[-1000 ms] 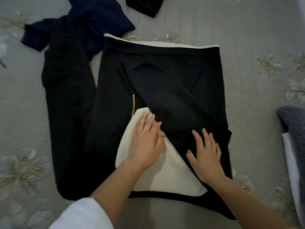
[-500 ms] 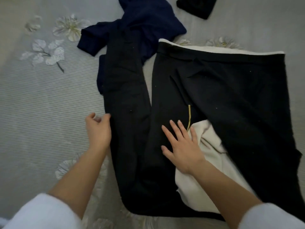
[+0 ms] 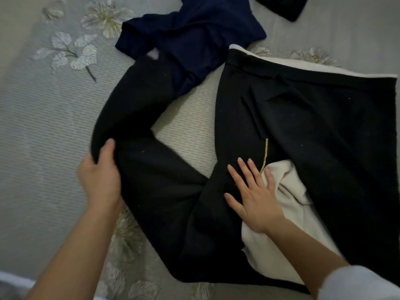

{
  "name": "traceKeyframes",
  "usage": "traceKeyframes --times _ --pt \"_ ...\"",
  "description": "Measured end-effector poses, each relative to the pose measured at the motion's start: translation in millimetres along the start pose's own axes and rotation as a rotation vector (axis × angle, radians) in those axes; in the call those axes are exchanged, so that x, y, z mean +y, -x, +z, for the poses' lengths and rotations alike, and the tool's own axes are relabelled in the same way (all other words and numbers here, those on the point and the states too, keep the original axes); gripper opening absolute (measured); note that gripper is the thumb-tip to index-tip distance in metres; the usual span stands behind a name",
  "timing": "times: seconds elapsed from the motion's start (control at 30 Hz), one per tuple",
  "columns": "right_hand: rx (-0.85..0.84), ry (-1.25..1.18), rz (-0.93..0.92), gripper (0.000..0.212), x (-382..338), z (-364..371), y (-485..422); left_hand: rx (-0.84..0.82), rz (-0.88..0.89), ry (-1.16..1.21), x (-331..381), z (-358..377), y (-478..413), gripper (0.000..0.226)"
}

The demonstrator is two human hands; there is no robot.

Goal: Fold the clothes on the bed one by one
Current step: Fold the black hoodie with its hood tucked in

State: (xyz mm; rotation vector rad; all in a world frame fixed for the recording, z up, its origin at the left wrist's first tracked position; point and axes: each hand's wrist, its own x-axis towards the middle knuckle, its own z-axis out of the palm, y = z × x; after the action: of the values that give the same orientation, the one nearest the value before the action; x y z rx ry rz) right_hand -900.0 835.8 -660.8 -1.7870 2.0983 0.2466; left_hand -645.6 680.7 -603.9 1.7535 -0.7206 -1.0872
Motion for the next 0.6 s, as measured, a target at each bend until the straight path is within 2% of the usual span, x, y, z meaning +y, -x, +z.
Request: traceKeyframes --times 0.17,0.27,0.37,0.43,0.53,0.6 --pt "-0.033 -0.016 -0.016 0.074 3.4 0.8 -0.7 0.242 -0.100 0.213 -2.1 -35.6 5.7 0.014" --pt "-0.035 -0.042 -0.025 0.076 3.4 -1.8 0.9 0.242 -0.043 0.259 8.1 -25.9 19.6 0.013" --pt "-0.016 -0.140 -0.038 0.078 0.0 -7.1 4.1 0.117 0.169 0.173 30.9 -1.0 40.5 0.011" --pt "0.025 -0.343 -0.035 0.072 0.0 -14.3 9.5 -0.040 0.313 0.064 46.9 19.5 58.6 0.010" --pt "0.206 -0.799 0.153 0.041 9.0 -28.0 23.9 -0.315 0.611 -0.294 54.9 54.3 91.9 0.017" --pt "0.329 -1.071 0.323 0.021 20.4 -36.2 33.4 -0.520 0.760 -0.444 52.2 82.0 120.5 0.017"
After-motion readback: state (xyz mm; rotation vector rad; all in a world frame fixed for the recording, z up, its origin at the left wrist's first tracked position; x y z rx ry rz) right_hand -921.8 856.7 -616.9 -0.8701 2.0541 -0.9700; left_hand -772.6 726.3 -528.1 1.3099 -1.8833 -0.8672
